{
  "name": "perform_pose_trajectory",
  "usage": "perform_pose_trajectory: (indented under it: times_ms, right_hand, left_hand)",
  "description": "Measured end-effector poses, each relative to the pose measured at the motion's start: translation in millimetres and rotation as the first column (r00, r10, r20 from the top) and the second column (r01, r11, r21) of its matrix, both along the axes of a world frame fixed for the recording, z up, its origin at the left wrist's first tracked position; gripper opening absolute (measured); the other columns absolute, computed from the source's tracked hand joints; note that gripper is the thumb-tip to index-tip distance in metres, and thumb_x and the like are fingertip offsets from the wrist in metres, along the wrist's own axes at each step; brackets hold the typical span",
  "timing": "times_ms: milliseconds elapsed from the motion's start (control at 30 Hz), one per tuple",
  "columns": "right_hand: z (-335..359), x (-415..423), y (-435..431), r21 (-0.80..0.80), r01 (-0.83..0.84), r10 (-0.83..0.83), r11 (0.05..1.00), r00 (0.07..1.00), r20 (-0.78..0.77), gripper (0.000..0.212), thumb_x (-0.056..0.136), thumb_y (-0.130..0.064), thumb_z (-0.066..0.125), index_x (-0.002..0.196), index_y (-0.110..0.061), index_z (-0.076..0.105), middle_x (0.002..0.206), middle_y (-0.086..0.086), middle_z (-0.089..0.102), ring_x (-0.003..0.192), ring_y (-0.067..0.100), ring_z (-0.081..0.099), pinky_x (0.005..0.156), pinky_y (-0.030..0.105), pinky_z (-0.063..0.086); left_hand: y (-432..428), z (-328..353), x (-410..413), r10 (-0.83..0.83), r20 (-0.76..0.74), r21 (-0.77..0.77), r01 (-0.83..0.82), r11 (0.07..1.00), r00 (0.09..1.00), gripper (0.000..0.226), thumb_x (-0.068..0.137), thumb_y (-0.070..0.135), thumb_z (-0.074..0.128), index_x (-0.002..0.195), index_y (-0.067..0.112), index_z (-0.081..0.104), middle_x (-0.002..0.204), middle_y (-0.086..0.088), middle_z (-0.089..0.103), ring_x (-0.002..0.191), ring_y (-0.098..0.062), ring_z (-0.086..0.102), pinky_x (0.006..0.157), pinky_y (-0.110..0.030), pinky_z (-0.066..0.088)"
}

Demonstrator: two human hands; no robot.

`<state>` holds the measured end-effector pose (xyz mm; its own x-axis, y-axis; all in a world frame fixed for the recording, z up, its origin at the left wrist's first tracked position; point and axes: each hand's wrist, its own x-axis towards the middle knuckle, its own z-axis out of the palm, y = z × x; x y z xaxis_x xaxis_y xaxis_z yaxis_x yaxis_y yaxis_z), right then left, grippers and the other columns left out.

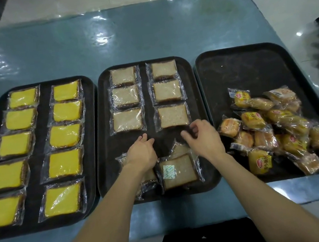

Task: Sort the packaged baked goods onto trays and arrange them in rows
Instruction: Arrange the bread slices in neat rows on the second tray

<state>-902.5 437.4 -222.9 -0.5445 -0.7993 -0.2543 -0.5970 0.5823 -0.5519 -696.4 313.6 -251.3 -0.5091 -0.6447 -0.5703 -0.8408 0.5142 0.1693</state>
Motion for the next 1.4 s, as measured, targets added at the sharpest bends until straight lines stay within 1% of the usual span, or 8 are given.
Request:
perform_pose_trajectory:
  times_ms: [200, 333, 500, 633, 900, 1033, 1200, 1400]
  right_hand:
    - [-17.3, 26.5, 23.0, 0.308, -0.174, 0.147, 0.935, 0.983, 0.109, 0.113, 0.062, -0.08, 0.089, 0.151, -0.021, 0.051, 0.14, 0.001, 0.054, 0.135, 0.025, 0.051, 0.112, 0.046, 0.052]
    - [-17.4, 25.1, 16.0, 0.377, -0.126, 0.089, 0.918, 0.99, 0.113, 0.117, 0.048, -0.086, 0.091, 0.134, -0.013, 0.06, 0.124, 0.003, 0.065, 0.11, 0.023, 0.068, 0.091, 0.043, 0.063]
    - [-7.6, 12.9, 18.1, 0.285, -0.063, -0.012, 0.956, 0.967, 0.253, 0.086, 0.063, -0.078, 0.091, 0.119, -0.019, 0.064, 0.111, -0.001, 0.071, 0.097, 0.017, 0.069, 0.072, 0.033, 0.055]
    - [-1.6, -7.0, 30.3, 0.181, 0.188, -0.258, 0.965, 0.785, 0.564, 0.053, 0.099, -0.069, 0.063, 0.112, -0.019, 0.076, 0.106, 0.003, 0.079, 0.1, 0.022, 0.074, 0.098, 0.048, 0.061]
    - [-15.8, -4.7, 38.7, 0.15, 0.188, -0.241, 0.971, 0.78, 0.578, 0.027, 0.096, -0.029, 0.083, 0.119, -0.016, 0.077, 0.108, 0.004, 0.082, 0.102, 0.023, 0.079, 0.092, 0.05, 0.066]
    - [-18.9, -3.8, 37.9, 0.128, 0.207, -0.243, 0.97, 0.806, 0.54, 0.01, 0.102, -0.02, 0.075, 0.112, -0.019, 0.079, 0.105, 0.003, 0.081, 0.1, 0.023, 0.078, 0.093, 0.049, 0.066]
    - [-30.1, -5.4, 37.2, 0.067, 0.353, -0.333, 0.933, 0.777, 0.535, 0.013, 0.103, -0.018, 0.07, 0.112, -0.021, 0.079, 0.107, 0.002, 0.08, 0.102, 0.022, 0.077, 0.096, 0.052, 0.064]
    - [-18.7, 9.5, 43.7, -0.052, 0.113, -0.112, 0.992, 0.994, 0.007, 0.052, 0.106, -0.03, 0.067, 0.155, -0.017, 0.052, 0.145, 0.005, 0.062, 0.13, 0.023, 0.063, 0.107, 0.041, 0.056]
  left_hand:
    - [-6.3, 7.8, 5.2, 0.024, -0.087, 0.063, -0.018, 0.998, 0.996, 0.057, 0.116, 0.041, 0.038, 0.17, 0.021, 0.037, 0.182, -0.008, 0.018, 0.168, -0.026, 0.019, 0.133, -0.046, 0.026]
    - [8.6, 11.0, 18.5, -0.097, -0.171, -0.009, 0.097, 0.995, 0.981, 0.073, 0.102, 0.07, 0.055, 0.16, 0.026, 0.051, 0.173, -0.001, 0.041, 0.164, -0.022, 0.027, 0.136, -0.051, 0.012]
    - [34.6, 15.1, 6.0, -0.051, -0.34, 0.059, 0.075, 0.995, 0.939, 0.042, 0.085, 0.056, 0.087, 0.113, 0.03, 0.069, 0.138, 0.002, 0.067, 0.15, -0.022, 0.046, 0.133, -0.044, 0.019]
    - [27.6, 36.0, 15.1, 0.254, -0.513, 0.326, -0.087, 0.941, 0.82, 0.036, 0.079, 0.035, 0.098, 0.093, 0.029, 0.066, 0.093, 0.005, 0.073, 0.09, -0.022, 0.07, 0.08, -0.037, 0.057]
    - [1.6, 51.3, 94.5, 0.714, -0.57, 0.535, -0.476, 0.698, 0.406, 0.025, 0.09, 0.026, 0.09, 0.106, 0.024, 0.07, 0.108, -0.002, 0.08, 0.097, -0.026, 0.079, 0.077, -0.045, 0.065]
    - [-0.4, 25.0, 120.8, 0.682, -0.386, 0.194, -0.668, 0.719, 0.622, 0.031, 0.092, 0.038, 0.087, 0.113, 0.021, 0.07, 0.114, -0.003, 0.075, 0.093, -0.02, 0.071, 0.077, -0.036, 0.054]
    - [14.1, 20.2, 102.8, 0.265, -0.456, -0.308, -0.43, 0.849, 0.85, 0.051, 0.092, 0.031, 0.079, 0.141, 0.025, 0.066, 0.144, -0.01, 0.059, 0.138, -0.035, 0.054, 0.117, -0.056, 0.046]
    - [39.8, 9.5, 60.7, -0.058, -0.219, -0.253, 0.001, 0.968, 0.974, 0.088, 0.093, 0.085, 0.051, 0.169, 0.047, 0.027, 0.184, -0.003, 0.002, 0.17, -0.029, -0.008, 0.135, -0.063, -0.001]
